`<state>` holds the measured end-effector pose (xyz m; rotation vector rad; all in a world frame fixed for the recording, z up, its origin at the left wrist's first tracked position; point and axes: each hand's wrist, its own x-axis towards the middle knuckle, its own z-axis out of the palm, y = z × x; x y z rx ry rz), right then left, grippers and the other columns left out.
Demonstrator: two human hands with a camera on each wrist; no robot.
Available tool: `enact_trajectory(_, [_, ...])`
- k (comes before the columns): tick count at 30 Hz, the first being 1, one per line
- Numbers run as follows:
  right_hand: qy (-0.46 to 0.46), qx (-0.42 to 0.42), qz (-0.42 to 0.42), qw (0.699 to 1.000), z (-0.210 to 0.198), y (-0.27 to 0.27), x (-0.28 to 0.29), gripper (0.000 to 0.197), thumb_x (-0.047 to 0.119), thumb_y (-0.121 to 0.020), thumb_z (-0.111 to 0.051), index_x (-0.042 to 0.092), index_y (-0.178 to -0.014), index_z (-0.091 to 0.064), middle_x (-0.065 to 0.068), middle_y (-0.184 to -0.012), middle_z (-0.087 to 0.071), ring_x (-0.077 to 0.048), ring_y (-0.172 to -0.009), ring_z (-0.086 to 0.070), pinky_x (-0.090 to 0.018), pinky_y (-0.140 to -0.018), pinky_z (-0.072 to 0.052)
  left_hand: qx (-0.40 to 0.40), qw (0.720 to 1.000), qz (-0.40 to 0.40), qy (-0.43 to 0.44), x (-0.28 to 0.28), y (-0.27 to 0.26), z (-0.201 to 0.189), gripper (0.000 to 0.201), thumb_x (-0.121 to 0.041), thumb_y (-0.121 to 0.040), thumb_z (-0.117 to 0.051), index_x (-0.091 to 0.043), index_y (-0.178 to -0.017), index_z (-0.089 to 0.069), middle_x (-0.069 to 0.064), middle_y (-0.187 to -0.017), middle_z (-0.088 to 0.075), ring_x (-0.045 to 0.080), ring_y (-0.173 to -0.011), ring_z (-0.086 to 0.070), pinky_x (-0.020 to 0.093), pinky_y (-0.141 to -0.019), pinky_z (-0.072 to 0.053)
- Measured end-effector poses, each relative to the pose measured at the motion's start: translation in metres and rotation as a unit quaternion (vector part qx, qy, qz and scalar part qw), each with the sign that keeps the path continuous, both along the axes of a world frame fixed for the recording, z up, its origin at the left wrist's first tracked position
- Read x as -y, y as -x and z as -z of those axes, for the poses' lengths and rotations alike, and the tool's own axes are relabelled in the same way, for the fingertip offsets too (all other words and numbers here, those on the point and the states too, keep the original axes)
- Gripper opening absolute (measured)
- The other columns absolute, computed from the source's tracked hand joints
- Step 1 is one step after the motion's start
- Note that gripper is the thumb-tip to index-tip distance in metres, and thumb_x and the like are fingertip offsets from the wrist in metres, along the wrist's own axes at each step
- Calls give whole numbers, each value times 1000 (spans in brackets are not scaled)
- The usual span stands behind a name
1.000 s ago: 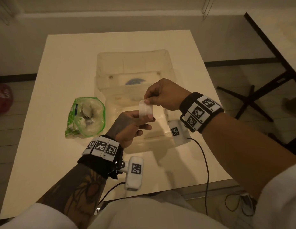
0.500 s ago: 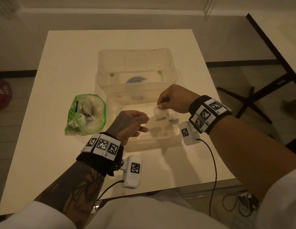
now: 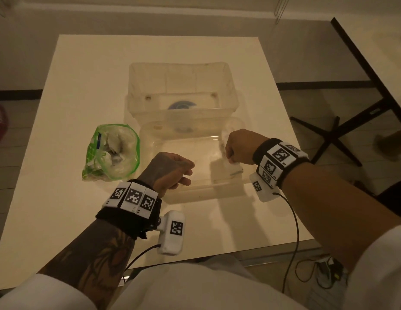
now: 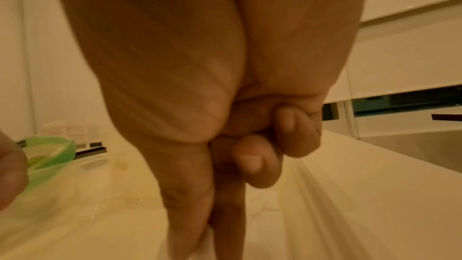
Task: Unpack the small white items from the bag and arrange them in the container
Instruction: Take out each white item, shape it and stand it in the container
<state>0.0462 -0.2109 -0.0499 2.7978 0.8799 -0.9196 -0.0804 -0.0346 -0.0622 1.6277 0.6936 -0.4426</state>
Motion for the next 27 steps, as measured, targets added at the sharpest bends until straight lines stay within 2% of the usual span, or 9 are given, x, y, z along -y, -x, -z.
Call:
enact_trajectory(4, [48,24,-2,999,6,-2,-4,13,17,-84,-72,9,-93,-73,-5,-90,-70,-22,-88,-66,-36,-86,-55,-8,1000,13,-14,0,2,-1,19,-24,-93,-62,-8,-104,-66,7,-96,-73,17,-72,-69,23,-52,-42])
enact_trajectory(7, [74,54,-15,996,7,-3,-5,11,14,-85,-69,5,-92,-68,-3,-77,-60,-23,-82,-64,-36,-82,-56,-8,999,16,-26,-1,3,-1,21,-23,-93,-62,-6,-104,-66,8,-95,-72,17,-70,-67,22,-50,-42])
enact_trajectory(10, [91,97,-34,990,2,-1,-5,6,12,-91,-58,7,-89,-57,-2,-77,-52,-24,-79,-59,-34,-78,-49,-11,999,21,-33,-1,3,-2,22,-22,-93,-61,-5,-105,-65,8,-95,-72,17,-69,-66,22,-49,-41])
enact_trajectory(13, [107,150,-56,981,-2,0,-7,15,9,-94,-47,12,-79,-46,0,-67,-43,-22,-70,-52,-34,-74,-41,-12,999,20,-40,-1,4,-2,20,-22,-93,-61,-5,-103,-66,8,-93,-73,17,-67,-66,21,-49,-40])
enact_trajectory(16, [133,176,-68,973,-1,0,-9,22,8,-94,-41,14,-73,-42,1,-65,-43,-16,-58,-45,-34,-76,-35,-14,999,23,-42,-1,4,-2,20,-23,-93,-61,-6,-101,-67,7,-92,-73,17,-67,-66,22,-49,-40])
enact_trajectory(18, [147,183,-73,969,-1,0,-10,22,9,-94,-42,15,-72,-41,2,-66,-44,-15,-58,-45,-34,-78,-36,-14,999,26,-42,-1,4,-2,20,-24,-93,-61,-7,-101,-67,7,-92,-73,17,-68,-66,23,-51,-40])
enact_trajectory(22, [131,164,-69,975,-5,1,-9,14,11,-95,-45,12,-81,-47,1,-66,-41,-20,-71,-52,-33,-75,-41,-14,999,25,-44,-2,3,-3,20,-25,-92,-62,-7,-99,-67,6,-91,-74,16,-67,-65,22,-51,-41])
enact_trajectory(24, [133,139,-78,978,-8,1,-9,20,11,-94,-49,10,-75,-44,1,-66,-41,-19,-70,-51,-33,-75,-40,-16,999,23,-45,-2,2,-3,20,-24,-92,-62,-7,-100,-67,6,-90,-74,16,-66,-65,22,-50,-40])
enact_trajectory(27, [158,106,-86,978,-7,3,-12,27,5,-92,-44,14,-68,-38,1,-69,-42,-18,-70,-47,-36,-86,-36,-19,999,20,-46,-2,2,-5,20,-23,-93,-61,-6,-101,-67,7,-91,-73,16,-65,-64,21,-48,-40])
